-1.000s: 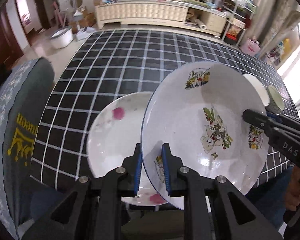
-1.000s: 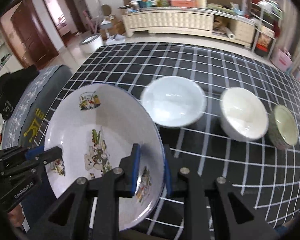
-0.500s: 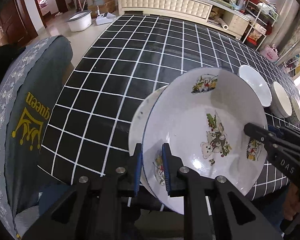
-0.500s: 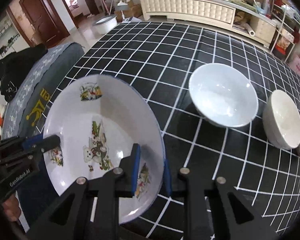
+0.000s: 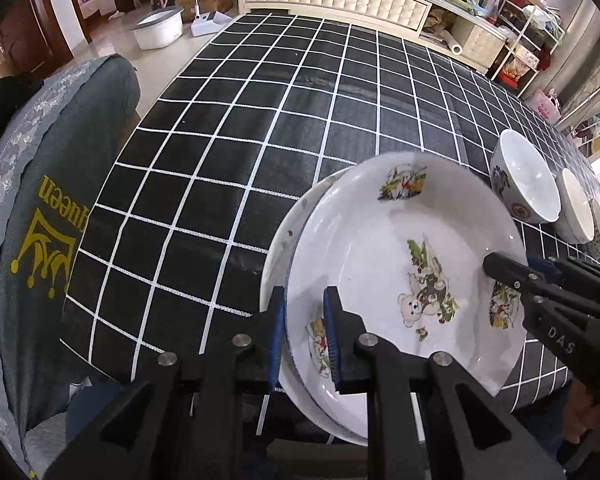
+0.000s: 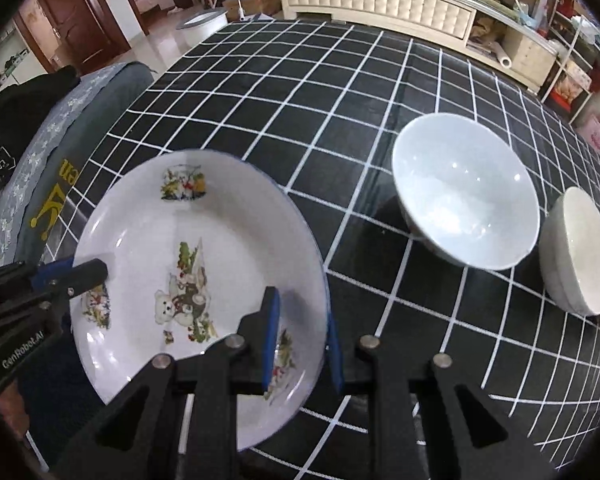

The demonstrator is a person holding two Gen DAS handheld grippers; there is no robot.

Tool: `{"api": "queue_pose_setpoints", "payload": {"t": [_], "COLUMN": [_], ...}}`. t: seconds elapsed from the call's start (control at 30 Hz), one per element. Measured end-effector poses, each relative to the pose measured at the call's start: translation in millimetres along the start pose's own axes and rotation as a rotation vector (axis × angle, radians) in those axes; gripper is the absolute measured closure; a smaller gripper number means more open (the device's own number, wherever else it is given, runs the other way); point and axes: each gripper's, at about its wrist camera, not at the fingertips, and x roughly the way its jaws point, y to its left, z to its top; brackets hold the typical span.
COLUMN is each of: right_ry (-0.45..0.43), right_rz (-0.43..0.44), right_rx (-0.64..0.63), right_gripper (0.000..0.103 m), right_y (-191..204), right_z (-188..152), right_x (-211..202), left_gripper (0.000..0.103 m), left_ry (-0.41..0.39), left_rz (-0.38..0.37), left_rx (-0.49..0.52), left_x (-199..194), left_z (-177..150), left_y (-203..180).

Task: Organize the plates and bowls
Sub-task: 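Lift the cartoon-print plate with the left tool toward the plate stack, then lower the cartoon-print plate onto the plate stack, open left tool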

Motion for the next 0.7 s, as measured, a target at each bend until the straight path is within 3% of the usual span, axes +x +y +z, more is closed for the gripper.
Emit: {"api": "queue_pose_setpoints", "payload": {"t": [0.2,0.4,0.5,0.57,0.7], "right_ry": [0.000,0.015,0.021,0.009,-0.025], "right_rz": [-0.018,-0.013,-0.008,-0.008,0.007], "right_rx": [0.000,0.000,-0.005,0.001,0.012], "right_gripper": [0.077,0.076,0.066,0.063,0.052], "right_y": [2.4,3.9,4.2,3.6,4.1], "right_z": [0.8,0.5,-2.1,-3.8,-6.2], "right_x": [-1.7,-3.0,-2.8,-6.4,-19.4], "left_gripper": [0.086,0.086,0.083,0.075,0.074], "left_ry": [-0.001,-0.018,-0.024,-0.048,-0.093], "left_rz": [-0.001,0.056,0.071,0.104,0.109], "left_rx": [0.001,0.020,0.020,0.031,0.045], "left_x": [-1.1,-7.5,-10.8,-18.1,-36.5], "left_z": [-0.9,-4.5,-7.3,-8.7,-7.5], "left_y": [-0.6,-6.2,-6.7,-8.0,-10.2]}}
